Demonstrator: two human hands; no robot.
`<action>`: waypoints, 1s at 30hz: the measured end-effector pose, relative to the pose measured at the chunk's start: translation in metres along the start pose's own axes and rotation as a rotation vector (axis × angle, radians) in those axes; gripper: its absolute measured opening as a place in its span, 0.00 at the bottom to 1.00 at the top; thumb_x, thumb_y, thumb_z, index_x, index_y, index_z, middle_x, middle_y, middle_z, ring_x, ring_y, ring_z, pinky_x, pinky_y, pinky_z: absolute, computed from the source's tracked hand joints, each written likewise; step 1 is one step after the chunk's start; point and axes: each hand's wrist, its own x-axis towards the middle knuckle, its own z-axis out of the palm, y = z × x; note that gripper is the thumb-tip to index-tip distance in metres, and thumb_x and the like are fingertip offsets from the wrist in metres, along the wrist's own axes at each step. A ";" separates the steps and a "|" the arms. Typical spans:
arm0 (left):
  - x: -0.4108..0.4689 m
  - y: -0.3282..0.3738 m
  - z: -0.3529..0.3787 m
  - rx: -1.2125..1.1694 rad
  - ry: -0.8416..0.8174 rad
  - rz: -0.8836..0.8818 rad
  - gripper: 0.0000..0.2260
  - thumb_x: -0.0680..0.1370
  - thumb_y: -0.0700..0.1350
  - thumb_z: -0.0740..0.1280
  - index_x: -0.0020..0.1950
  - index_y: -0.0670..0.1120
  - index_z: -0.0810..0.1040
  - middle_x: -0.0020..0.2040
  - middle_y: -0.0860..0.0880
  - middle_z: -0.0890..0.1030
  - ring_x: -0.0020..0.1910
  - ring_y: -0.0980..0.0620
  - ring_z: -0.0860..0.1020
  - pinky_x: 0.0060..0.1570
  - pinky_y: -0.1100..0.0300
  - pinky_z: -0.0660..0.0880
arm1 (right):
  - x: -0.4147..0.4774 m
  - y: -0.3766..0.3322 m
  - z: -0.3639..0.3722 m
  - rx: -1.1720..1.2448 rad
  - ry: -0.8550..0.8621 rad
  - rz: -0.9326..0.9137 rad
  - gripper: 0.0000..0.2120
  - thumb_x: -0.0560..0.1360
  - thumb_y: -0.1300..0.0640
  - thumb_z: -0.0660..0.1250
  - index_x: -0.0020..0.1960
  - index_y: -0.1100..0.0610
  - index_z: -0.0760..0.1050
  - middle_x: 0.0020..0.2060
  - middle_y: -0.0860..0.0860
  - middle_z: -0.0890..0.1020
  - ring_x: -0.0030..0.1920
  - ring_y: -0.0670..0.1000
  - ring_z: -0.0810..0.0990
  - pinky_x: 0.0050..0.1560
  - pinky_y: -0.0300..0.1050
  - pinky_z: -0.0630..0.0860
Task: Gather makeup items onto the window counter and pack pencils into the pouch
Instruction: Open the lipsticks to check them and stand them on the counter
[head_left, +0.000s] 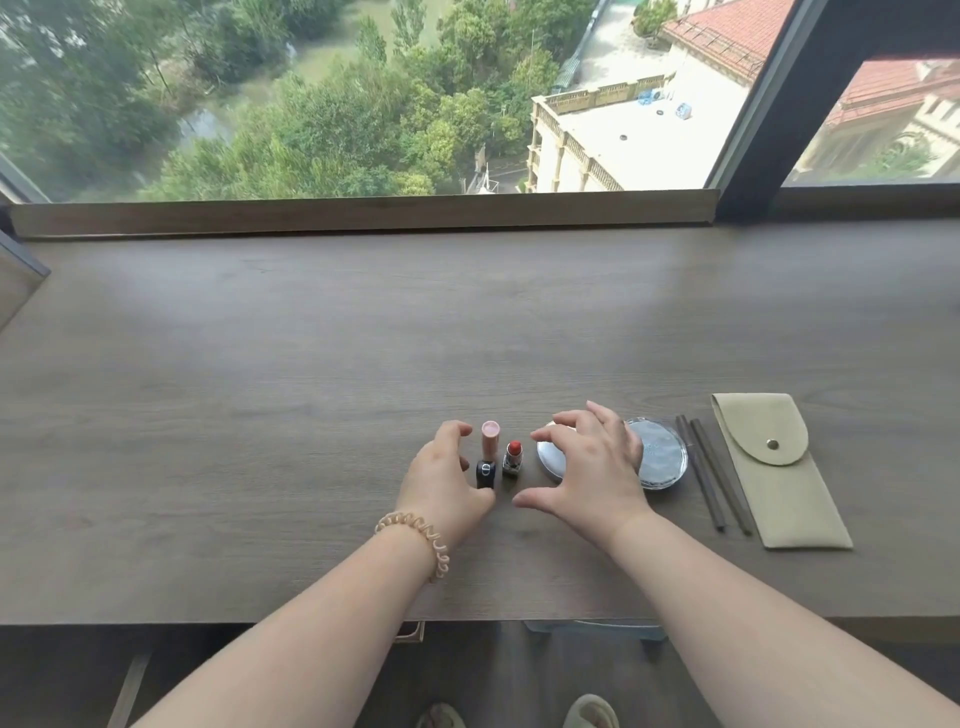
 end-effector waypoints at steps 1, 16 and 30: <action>-0.002 0.001 -0.003 -0.004 0.017 0.024 0.27 0.67 0.47 0.72 0.65 0.52 0.68 0.49 0.52 0.74 0.48 0.54 0.74 0.51 0.61 0.72 | -0.001 0.001 -0.002 0.002 -0.006 -0.002 0.35 0.55 0.34 0.76 0.60 0.42 0.74 0.63 0.43 0.71 0.73 0.50 0.53 0.69 0.51 0.46; 0.023 0.039 -0.014 0.508 0.125 0.177 0.12 0.77 0.49 0.59 0.57 0.58 0.78 0.57 0.56 0.78 0.62 0.51 0.70 0.59 0.52 0.64 | -0.025 0.015 -0.029 0.291 0.004 -0.054 0.50 0.44 0.26 0.69 0.64 0.40 0.70 0.60 0.38 0.70 0.65 0.40 0.58 0.67 0.44 0.54; -0.001 0.092 -0.092 -0.756 0.271 -0.135 0.03 0.74 0.41 0.68 0.47 0.43 0.80 0.36 0.50 0.78 0.32 0.54 0.69 0.34 0.63 0.68 | -0.014 -0.019 -0.073 0.418 0.174 -0.028 0.22 0.72 0.38 0.56 0.62 0.45 0.74 0.53 0.35 0.73 0.67 0.47 0.64 0.60 0.42 0.54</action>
